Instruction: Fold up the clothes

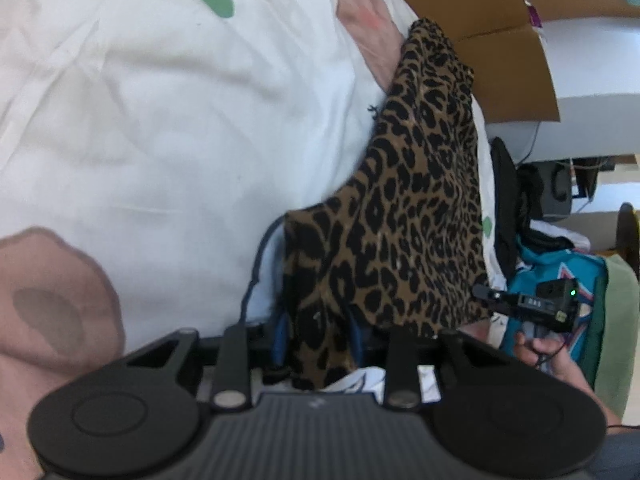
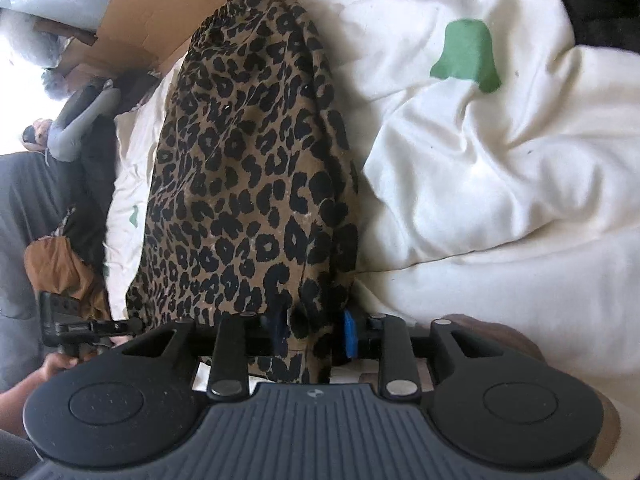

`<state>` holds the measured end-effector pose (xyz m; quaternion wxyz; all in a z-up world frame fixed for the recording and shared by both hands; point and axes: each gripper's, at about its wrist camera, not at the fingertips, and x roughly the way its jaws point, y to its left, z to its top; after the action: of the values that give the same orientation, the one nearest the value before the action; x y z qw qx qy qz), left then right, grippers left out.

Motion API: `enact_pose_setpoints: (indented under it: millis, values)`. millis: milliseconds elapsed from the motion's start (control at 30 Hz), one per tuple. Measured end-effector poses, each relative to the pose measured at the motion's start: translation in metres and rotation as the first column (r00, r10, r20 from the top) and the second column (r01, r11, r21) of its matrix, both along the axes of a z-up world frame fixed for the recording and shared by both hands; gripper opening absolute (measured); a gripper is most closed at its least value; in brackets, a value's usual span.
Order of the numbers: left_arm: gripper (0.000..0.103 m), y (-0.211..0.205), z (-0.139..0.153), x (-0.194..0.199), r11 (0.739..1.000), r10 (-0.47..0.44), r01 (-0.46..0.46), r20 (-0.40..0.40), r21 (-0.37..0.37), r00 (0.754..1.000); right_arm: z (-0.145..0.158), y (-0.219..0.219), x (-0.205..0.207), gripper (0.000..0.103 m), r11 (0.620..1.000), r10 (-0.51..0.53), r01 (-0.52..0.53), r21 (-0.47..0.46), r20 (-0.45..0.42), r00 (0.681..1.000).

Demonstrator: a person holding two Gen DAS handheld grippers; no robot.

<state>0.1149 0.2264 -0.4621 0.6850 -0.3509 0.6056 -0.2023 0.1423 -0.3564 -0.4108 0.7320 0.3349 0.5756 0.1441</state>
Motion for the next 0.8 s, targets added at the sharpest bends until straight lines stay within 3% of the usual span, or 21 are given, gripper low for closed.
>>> enact_pose_setpoints:
  millis: [67, 133, 300, 333, 367, 400, 433, 667, 800]
  values:
    - [0.024, 0.002, -0.003, 0.001, 1.000, 0.008, -0.008, -0.011, -0.011, 1.000, -0.004, -0.002, 0.001, 0.033, 1.000, -0.003, 0.003, 0.019, -0.005, 1.000]
    - [0.022, 0.004, -0.005, 0.001, 1.000, 0.005, -0.005, -0.015, -0.015, 1.000, -0.007, -0.004, 0.002, 0.021, 1.000, -0.004, 0.005, 0.026, -0.023, 1.000]
    - [0.022, 0.002, -0.007, 0.002, 1.000, 0.006, -0.006, -0.020, -0.030, 1.000, -0.015, -0.010, 0.001, 0.020, 0.996, -0.028, 0.034, 0.082, -0.066, 0.997]
    - [0.018, 0.002, -0.006, 0.002, 1.000, 0.000, 0.000, -0.021, -0.026, 1.000, -0.015, -0.010, 0.001, 0.020, 0.996, -0.028, 0.034, 0.084, -0.068, 0.997]
    - [0.008, 0.000, -0.005, 0.003, 1.000, -0.016, 0.016, -0.020, -0.012, 1.000, -0.016, -0.010, 0.001, 0.020, 0.996, -0.024, 0.030, 0.084, -0.071, 0.997]
    - [0.008, 0.000, -0.003, 0.004, 1.000, -0.028, 0.028, -0.020, 0.001, 0.999, -0.015, -0.009, 0.001, 0.019, 0.997, -0.014, 0.020, 0.080, -0.071, 0.997]
    - [0.007, 0.000, 0.000, 0.005, 1.000, -0.027, 0.027, -0.018, 0.009, 0.999, -0.013, -0.007, 0.002, 0.010, 0.997, -0.001, 0.006, 0.074, -0.066, 0.998]
    - [0.006, 0.000, 0.029, -0.002, 0.999, -0.047, 0.046, 0.003, 0.024, 0.999, 0.003, -0.006, -0.002, 0.006, 0.997, 0.001, 0.002, 0.074, -0.041, 0.999]
    - [0.006, 0.004, 0.033, -0.011, 0.999, -0.033, 0.033, -0.025, 0.014, 0.999, 0.010, -0.007, -0.007, 0.006, 0.997, 0.026, -0.023, 0.076, -0.039, 0.999]
